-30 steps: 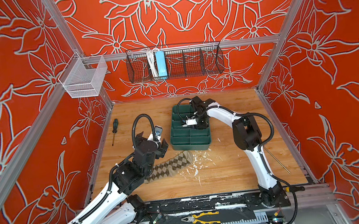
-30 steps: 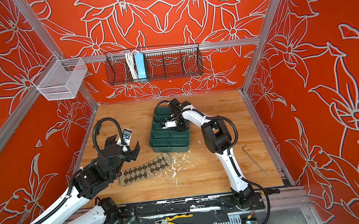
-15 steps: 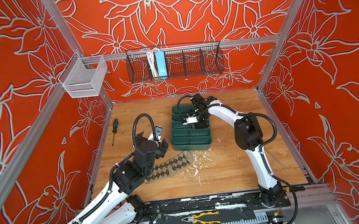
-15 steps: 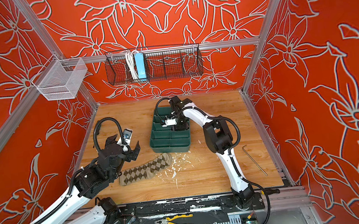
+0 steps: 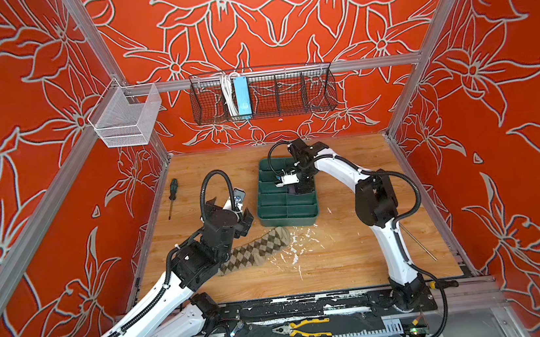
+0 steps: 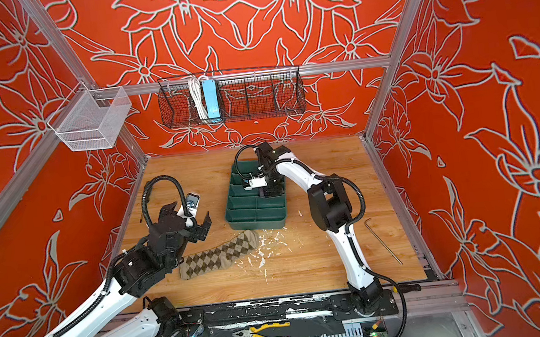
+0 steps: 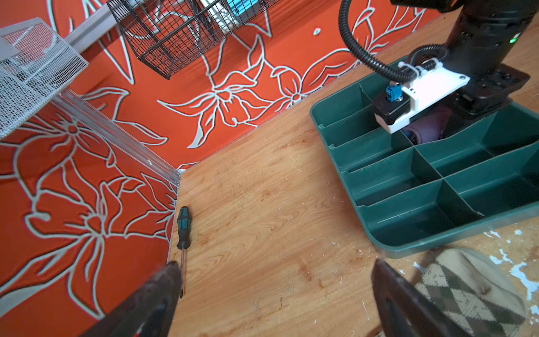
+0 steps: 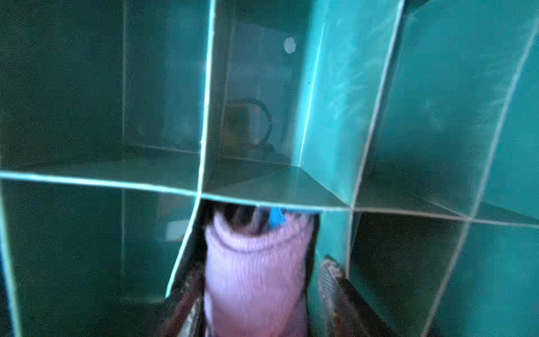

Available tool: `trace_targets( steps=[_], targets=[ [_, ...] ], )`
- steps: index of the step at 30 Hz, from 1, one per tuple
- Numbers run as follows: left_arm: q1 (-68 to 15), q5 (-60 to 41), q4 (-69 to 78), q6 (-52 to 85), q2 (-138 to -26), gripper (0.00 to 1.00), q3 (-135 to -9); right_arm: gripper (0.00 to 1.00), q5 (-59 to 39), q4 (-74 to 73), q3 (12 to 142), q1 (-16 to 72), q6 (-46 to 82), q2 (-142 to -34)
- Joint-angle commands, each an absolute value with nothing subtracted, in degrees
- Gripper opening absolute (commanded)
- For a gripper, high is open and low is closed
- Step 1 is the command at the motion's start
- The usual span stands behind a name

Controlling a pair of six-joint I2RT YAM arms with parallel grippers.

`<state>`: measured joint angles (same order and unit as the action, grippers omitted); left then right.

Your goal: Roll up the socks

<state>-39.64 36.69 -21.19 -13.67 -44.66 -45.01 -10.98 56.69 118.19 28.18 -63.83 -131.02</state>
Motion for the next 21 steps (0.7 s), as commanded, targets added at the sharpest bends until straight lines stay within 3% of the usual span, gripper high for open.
trace_targets(
  steps=[1, 13, 17, 21],
  targets=[
    [-39.1, 36.2, -19.8, -13.4, -44.6, 1.0, -46.1, 0.67, -10.0, 59.4, 118.8, 28.1, -66.4, -129.9],
    [-38.9, 34.9, -21.4, -10.4, -44.0, 0.98, -47.3, 0.67, -12.8, 53.5, 119.9, 27.8, -61.2, -119.8],
    [-38.8, 31.9, -20.3, -8.0, -43.3, 0.98, -47.8, 0.65, -13.3, 40.2, 113.2, 27.4, -49.7, -110.4],
    [-38.8, 33.3, -20.5, -1.6, -43.7, 0.97, -49.8, 0.66, -7.0, 28.7, 105.9, 27.4, -27.1, -100.3]
  ],
)
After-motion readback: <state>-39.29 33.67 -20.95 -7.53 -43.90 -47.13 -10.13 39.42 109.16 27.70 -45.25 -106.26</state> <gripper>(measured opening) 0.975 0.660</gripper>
